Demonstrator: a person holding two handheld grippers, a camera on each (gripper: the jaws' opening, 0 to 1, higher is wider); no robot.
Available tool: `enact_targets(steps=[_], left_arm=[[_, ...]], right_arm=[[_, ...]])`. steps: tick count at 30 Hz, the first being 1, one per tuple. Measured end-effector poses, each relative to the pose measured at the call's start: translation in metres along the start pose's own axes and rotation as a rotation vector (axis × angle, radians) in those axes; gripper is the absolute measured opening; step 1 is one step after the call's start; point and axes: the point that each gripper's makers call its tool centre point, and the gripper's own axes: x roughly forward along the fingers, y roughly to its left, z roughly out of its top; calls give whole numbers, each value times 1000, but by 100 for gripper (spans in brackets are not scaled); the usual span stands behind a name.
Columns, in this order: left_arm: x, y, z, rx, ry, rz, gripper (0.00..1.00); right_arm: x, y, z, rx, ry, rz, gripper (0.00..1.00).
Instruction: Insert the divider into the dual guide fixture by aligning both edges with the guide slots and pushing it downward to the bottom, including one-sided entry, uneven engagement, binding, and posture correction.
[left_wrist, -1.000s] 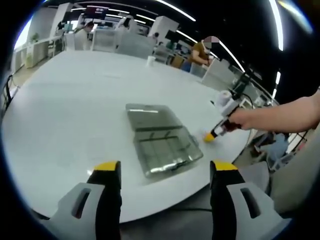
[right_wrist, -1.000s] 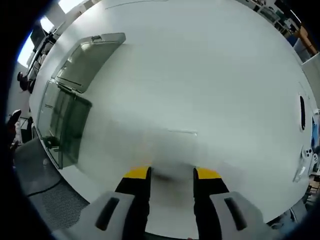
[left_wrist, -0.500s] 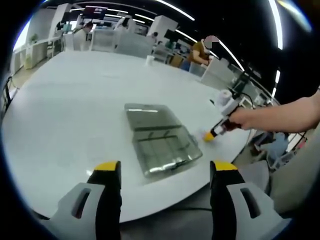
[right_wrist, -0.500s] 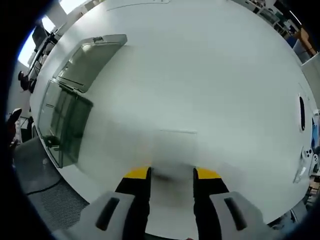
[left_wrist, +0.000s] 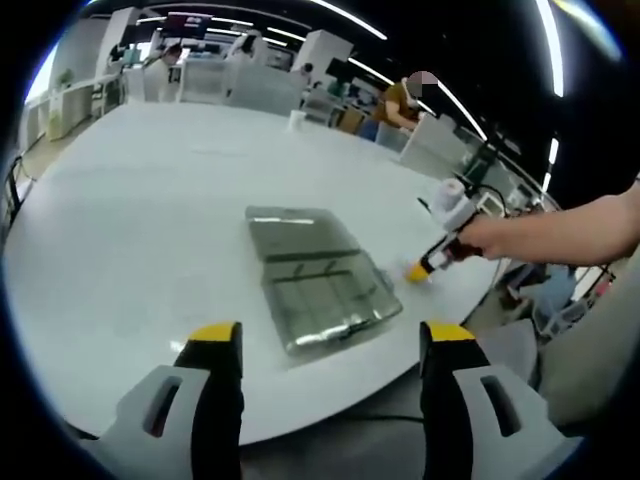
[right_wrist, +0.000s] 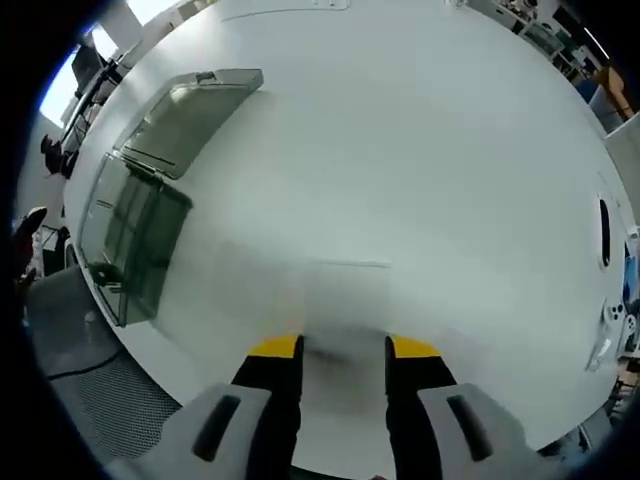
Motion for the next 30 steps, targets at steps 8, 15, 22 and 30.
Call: enact_targets(steps=[8,15,22,30], left_arm=[[0,-2,-1,4,2,-5,69],[1,-5,-1,12,7,-13,69],[2,-10,0,20,10,-25,69],[5,-16,-1,32,18,-45,69]], right_arm=[[2,1,-1,-15,-9,6,28],[-4,4,1,-41,-32,10,28],[-12,11,-1,-58,-49,15,28],[-26,21,-4,-70,-83,31,28]])
